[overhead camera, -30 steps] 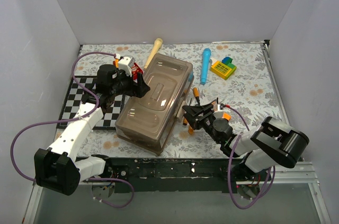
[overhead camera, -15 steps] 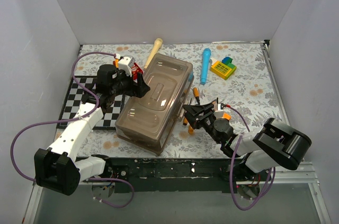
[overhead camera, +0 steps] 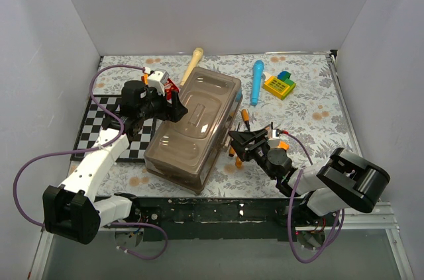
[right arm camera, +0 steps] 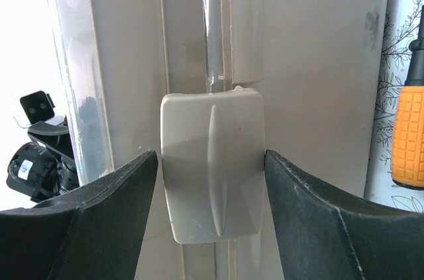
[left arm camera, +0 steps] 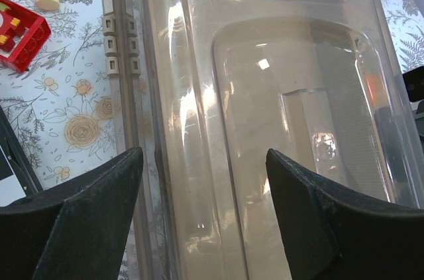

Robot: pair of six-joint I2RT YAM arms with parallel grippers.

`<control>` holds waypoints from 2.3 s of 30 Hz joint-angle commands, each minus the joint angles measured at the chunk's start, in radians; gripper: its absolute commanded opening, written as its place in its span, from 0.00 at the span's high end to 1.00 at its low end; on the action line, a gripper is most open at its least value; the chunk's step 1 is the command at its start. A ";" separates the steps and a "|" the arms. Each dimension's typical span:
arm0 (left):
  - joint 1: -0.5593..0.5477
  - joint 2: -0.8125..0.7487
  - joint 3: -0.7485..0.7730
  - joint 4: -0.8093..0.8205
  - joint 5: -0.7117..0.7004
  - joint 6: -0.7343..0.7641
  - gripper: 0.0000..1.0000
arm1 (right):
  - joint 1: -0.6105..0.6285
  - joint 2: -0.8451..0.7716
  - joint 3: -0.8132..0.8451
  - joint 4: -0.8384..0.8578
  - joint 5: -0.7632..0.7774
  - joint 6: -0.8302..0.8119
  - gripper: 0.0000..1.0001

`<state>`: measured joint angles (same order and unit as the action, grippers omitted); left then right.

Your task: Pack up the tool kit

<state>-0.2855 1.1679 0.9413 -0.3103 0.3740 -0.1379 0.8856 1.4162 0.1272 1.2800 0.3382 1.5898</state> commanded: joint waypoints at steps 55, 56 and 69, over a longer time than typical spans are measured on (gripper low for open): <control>-0.334 0.032 0.278 -0.289 -0.356 -0.005 0.18 | 0.010 -1.101 -0.066 -1.232 0.398 -0.186 0.27; -0.339 0.041 0.278 -0.289 -0.356 -0.003 0.19 | 0.010 -1.166 -0.034 -1.322 0.424 -0.247 0.28; -0.383 0.134 0.289 -0.320 -0.423 0.017 0.45 | 0.010 -1.016 0.164 -1.469 0.354 -0.503 0.30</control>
<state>-0.6579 1.2907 1.2110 -0.5926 -0.0364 -0.1230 0.8917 0.2966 0.1944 -0.2050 0.7193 1.2114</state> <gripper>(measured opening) 0.595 0.698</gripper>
